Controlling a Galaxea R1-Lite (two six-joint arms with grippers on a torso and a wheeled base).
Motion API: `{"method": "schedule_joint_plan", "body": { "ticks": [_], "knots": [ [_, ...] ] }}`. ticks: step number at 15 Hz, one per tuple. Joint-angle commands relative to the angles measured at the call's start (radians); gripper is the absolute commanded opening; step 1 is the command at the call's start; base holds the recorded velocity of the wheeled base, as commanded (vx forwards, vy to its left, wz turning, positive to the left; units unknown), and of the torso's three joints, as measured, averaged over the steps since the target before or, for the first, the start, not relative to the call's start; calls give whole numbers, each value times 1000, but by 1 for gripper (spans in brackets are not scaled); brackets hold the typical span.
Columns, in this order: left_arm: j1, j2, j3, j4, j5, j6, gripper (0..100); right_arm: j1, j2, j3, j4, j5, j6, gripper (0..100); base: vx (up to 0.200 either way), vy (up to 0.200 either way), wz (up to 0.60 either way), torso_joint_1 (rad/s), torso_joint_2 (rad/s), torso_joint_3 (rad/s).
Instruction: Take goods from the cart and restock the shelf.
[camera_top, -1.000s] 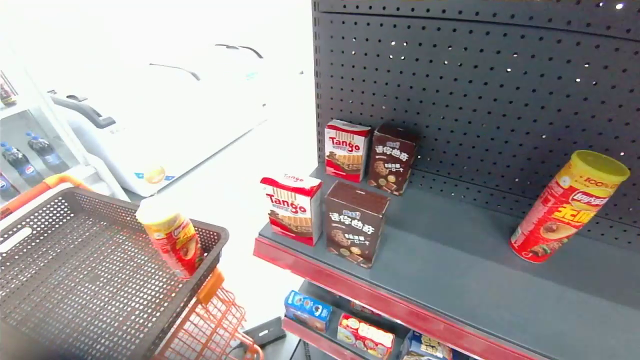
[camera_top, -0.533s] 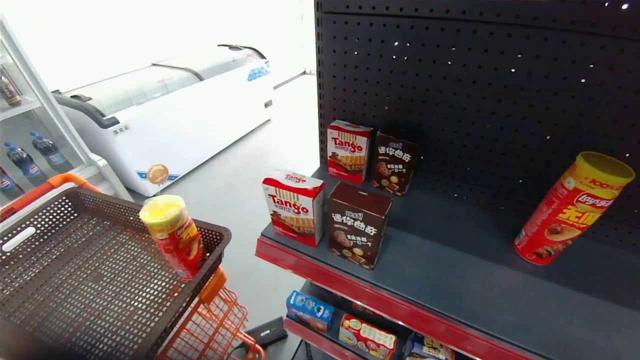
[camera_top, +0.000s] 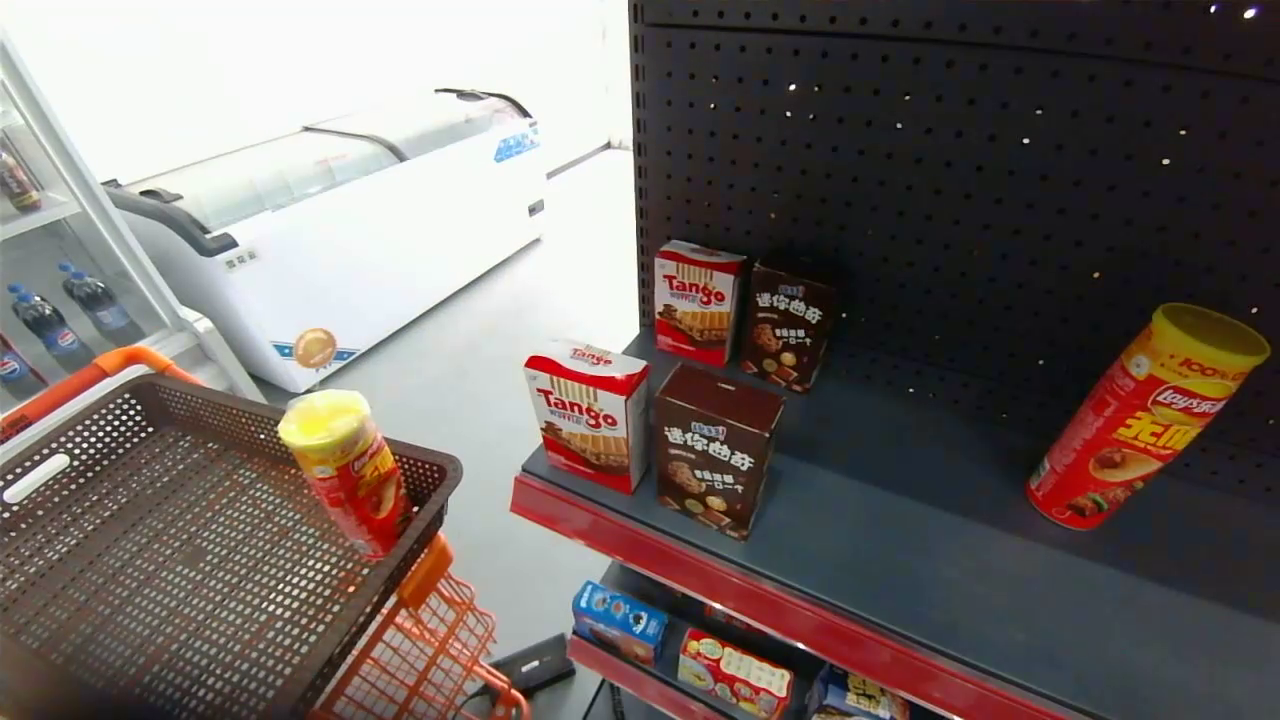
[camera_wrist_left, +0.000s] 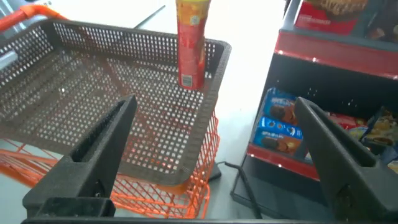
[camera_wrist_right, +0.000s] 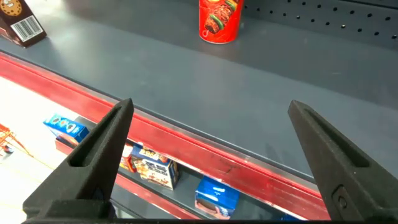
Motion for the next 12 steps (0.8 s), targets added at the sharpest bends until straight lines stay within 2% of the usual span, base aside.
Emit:
{"method": "schedule_joint_plan", "body": {
  "ticks": [1, 2, 4, 5, 6, 7, 8, 9, 10, 11, 12],
  "knots": [
    [-15, 134, -194, 75, -3, 2, 100, 0, 2, 0, 0, 0, 0, 100, 0, 0, 0, 0, 0, 0],
    [-19, 212, -257, 80, -6, -7, 100, 0, 0, 0, 0, -1, 0, 100, 0, 0, 0, 0, 0, 0],
    [-54, 378, -312, 45, -12, -33, 100, 0, 0, 0, 0, 0, 0, 100, 0, 0, 0, 0, 0, 0],
    [-7, 465, -323, 17, -43, -32, 100, 0, 0, 0, 0, 0, 0, 100, 0, 0, 0, 0, 0, 0],
    [78, 565, -343, -44, -89, -12, 100, 0, 0, 0, 0, 0, 0, 100, 0, 0, 0, 0, 0, 0],
    [159, 675, -346, -115, -90, 42, 100, 0, 0, 0, 0, 0, 0, 100, 0, 0, 0, 0, 0, 0],
    [205, 755, -341, -152, -89, 111, 100, 0, 0, 0, 0, 0, 0, 100, 0, 0, 0, 0, 0, 0],
    [209, 787, -336, -173, -89, 138, 100, 0, 0, 0, 0, 0, 0, 100, 0, 0, 0, 0, 0, 0],
    [194, 864, -310, -271, -87, 164, 100, 0, 0, 0, 0, 0, 0, 100, 0, 0, 0, 0, 0, 0],
    [162, 999, -249, -524, -83, 163, 100, 0, 0, 0, 0, 0, 0, 100, 0, 0, 0, 0, 0, 0],
    [157, 1113, -192, -725, -83, 171, 100, 0, 0, 0, 0, 0, 0, 100, 0, 0, 0, 0, 0, 0]
  ]
}}
